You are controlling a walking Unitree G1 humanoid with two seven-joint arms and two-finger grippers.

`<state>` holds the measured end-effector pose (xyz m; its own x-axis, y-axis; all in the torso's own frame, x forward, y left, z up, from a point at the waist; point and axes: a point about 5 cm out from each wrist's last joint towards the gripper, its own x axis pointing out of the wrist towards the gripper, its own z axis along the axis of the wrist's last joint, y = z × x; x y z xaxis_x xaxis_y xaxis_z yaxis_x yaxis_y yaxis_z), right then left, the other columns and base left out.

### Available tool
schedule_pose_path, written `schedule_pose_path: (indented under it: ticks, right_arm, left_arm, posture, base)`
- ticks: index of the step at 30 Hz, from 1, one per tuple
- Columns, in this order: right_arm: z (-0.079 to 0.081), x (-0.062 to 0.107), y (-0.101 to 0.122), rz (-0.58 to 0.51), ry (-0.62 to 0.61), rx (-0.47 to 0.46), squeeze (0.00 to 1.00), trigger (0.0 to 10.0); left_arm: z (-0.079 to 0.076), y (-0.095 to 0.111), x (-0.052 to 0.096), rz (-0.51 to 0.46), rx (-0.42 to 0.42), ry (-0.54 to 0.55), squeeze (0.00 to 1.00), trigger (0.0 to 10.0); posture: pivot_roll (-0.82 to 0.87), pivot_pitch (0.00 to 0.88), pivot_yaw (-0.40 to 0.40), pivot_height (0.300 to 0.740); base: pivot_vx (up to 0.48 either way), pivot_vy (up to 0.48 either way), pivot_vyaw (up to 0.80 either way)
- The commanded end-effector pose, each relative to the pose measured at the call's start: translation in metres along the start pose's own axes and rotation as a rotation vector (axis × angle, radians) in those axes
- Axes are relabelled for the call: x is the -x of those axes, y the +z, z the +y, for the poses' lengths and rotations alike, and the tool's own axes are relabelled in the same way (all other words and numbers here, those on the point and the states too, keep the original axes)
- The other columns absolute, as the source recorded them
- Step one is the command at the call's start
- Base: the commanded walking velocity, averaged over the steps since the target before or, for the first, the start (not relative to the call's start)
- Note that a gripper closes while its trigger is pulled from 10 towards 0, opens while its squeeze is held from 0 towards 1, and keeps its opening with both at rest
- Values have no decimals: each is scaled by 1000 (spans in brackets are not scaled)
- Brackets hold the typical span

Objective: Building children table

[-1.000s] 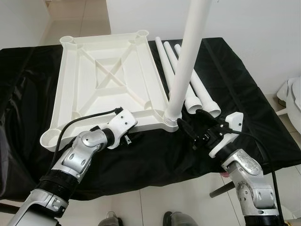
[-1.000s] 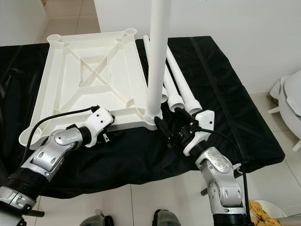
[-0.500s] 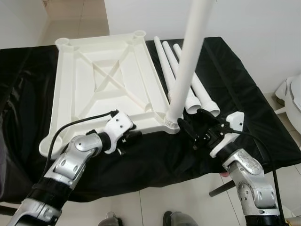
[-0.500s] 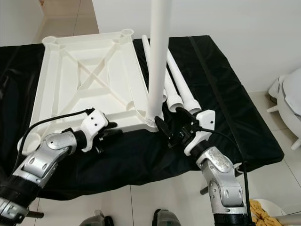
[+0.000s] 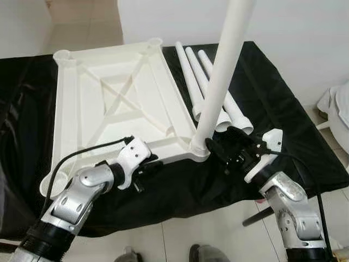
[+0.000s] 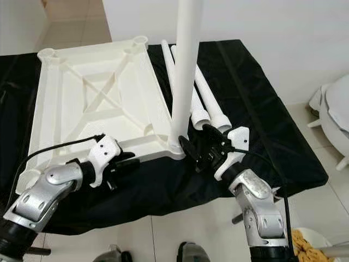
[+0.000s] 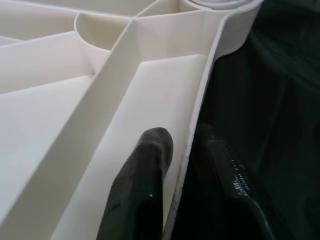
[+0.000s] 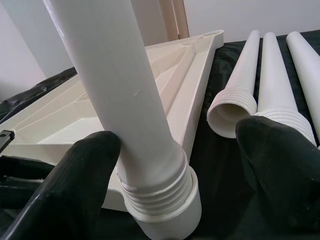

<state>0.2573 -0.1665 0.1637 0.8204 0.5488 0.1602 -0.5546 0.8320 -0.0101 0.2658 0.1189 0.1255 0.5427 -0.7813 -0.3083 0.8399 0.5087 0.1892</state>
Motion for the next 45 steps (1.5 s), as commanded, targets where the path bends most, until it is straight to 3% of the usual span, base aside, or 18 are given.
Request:
schedule_pose_path:
  ticks: [1, 3, 4, 12, 13, 18, 28, 29, 35, 36, 38, 39, 40, 42, 43, 45]
  right_arm:
    - [-6, 0, 1, -6, -43, 8, 0, 10000]
    - [-7, 0, 1, -6, -45, 8, 0, 10000]
    - [-7, 0, 1, -7, -47, 9, 0, 10000]
    - [-7, -1, 2, -8, -48, 8, 0, 10000]
    - [-7, -2, 2, -11, -46, 9, 0, 10000]
    - [-6, -4, 1, -11, -42, 8, 0, 10000]
    - [-9, -4, 1, -9, -39, 11, 0, 10000]
    - [-9, -4, 1, -7, -39, 11, 0, 10000]
    - [-10, -3, 1, -3, -38, 13, 0, 10000]
    - [-10, -3, 1, -2, -38, 13, 0, 10000]
    - [-10, -3, 1, -1, -38, 13, 0, 10000]
    - [-10, -3, 1, 0, -31, 12, 0, 10000]
    - [-10, -4, 1, 1, -24, 7, 624, 10000]
    - [-10, -4, 1, 1, -18, 3, 624, 10000]
    - [-10, -4, 1, 1, -12, -3, 1000, 10000]
    - [-10, -4, 1, 2, -5, -8, 1000, 10000]
  left_arm:
    - [-13, -6, -1, 12, 46, -47, 0, 2863]
    - [-12, -6, -2, 12, 51, -27, 0, 3137]
    - [-10, -6, -2, 16, 63, -4, 0, 4157]
    - [-8, -6, -2, 18, 67, 14, 0, 4157]
    - [-5, -7, -4, 29, 64, 47, 0, 10000]
    - [-2, -6, -6, 38, 45, 71, 0, 10000]
    - [-7, 0, -6, 38, 10, 6, 0, 10000]
    - [-7, 0, -6, 33, 24, -7, 1000, 10000]
    - [-10, 3, -7, 21, 22, -20, 1000, 10000]
    - [-11, 4, -7, 13, 15, -25, 741, 10000]
    - [-12, 6, -8, 7, 14, -29, 741, 10000]
    - [-14, 11, -9, -19, 15, -35, 0, 10000]
    - [-15, 18, -9, -47, 9, -37, 0, 10000]
    - [-15, 22, -9, -64, 3, -38, 0, 10000]
    - [-15, 25, -9, -78, 6, -41, 0, 10000]
    - [-15, 28, -10, -87, 4, -39, 0, 10000]
  posture:
    - [-74, 110, 61, 740]
    - [-74, 110, 61, 740]
    - [-73, 113, 60, 740]
    - [-73, 113, 60, 740]
    - [-67, 117, 55, 740]
    - [-67, 115, 54, 740]
    - [-70, 109, 48, 740]
    - [-74, 109, 46, 740]
    - [-74, 108, 43, 740]
    - [-73, 105, 42, 740]
    - [-73, 104, 41, 740]
    - [-70, 106, 41, 740]
    - [-67, 106, 38, 740]
    - [-66, 106, 38, 740]
    - [-64, 107, 36, 740]
    - [-61, 110, 34, 740]
  base:
    - [0, 0, 0]
    - [0, 0, 0]
    - [0, 0, 0]
    - [0, 0, 0]
    - [0, 0, 0]
    - [0, 0, 0]
    - [0, 0, 0]
    - [0, 0, 0]
    - [0, 0, 0]
    - [0, 0, 0]
    - [0, 0, 0]
    - [0, 0, 0]
    - [0, 0, 0]
    - [0, 0, 0]
    - [0, 0, 0]
    - [0, 0, 0]
